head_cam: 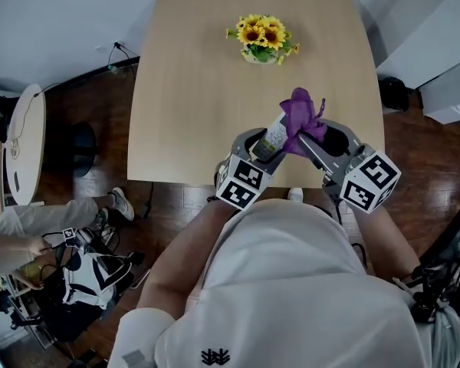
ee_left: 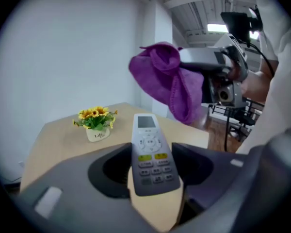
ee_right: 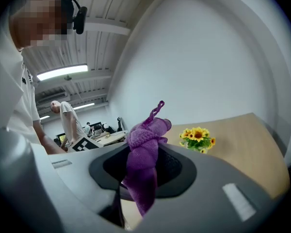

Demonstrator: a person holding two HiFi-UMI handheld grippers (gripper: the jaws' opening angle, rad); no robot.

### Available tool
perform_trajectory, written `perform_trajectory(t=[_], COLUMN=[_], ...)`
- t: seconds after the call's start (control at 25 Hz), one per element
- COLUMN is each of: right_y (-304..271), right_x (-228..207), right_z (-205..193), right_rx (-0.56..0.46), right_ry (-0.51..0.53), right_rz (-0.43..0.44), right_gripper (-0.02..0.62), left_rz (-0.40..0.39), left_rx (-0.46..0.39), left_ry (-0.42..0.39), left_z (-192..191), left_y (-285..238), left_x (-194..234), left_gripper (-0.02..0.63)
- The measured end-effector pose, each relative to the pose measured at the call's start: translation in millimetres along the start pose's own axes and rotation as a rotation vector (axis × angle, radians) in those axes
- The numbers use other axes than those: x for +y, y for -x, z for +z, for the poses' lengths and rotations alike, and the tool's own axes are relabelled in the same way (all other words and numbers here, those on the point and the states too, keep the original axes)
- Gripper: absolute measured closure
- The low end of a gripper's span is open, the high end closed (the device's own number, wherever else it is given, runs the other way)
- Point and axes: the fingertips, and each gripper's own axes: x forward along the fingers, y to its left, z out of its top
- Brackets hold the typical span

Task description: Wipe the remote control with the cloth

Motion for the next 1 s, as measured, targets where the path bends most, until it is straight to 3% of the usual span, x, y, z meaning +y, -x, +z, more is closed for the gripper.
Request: perform_trajectory(t=[0.32, 0.44, 0.64, 1.0], right_y=[-44.0, -52.0, -54.0, -34.0], right_x=[48.1, 48.6, 46.6, 3.9], right_z=[0.3, -13.9, -27.3, -25.3], right_rx=[-0.050, -0.027, -0.011, -0.036], right_ry=[-0.036, -0.054, 0.031, 0.035], right_rz=[0.071, 0.046, -0.022, -0.181], right_gripper=[0.466, 0.466, 0.468, 0.468], left_rz=[-0.098, -0.121, -0.155, -0.197], left_rx=[-0.020, -0.025, -0.020, -0.022], left_ry=[-0.071, -0.082, -0.106, -0.136], left_z=[10.0, 10.5, 2.2, -6.9], left_y=[9.3, 15.1, 30.3, 44.6], left_x=[-16.7, -18.2, -20.3, -23.0], left_gripper=[0.330, 0.331, 0.331, 0.331])
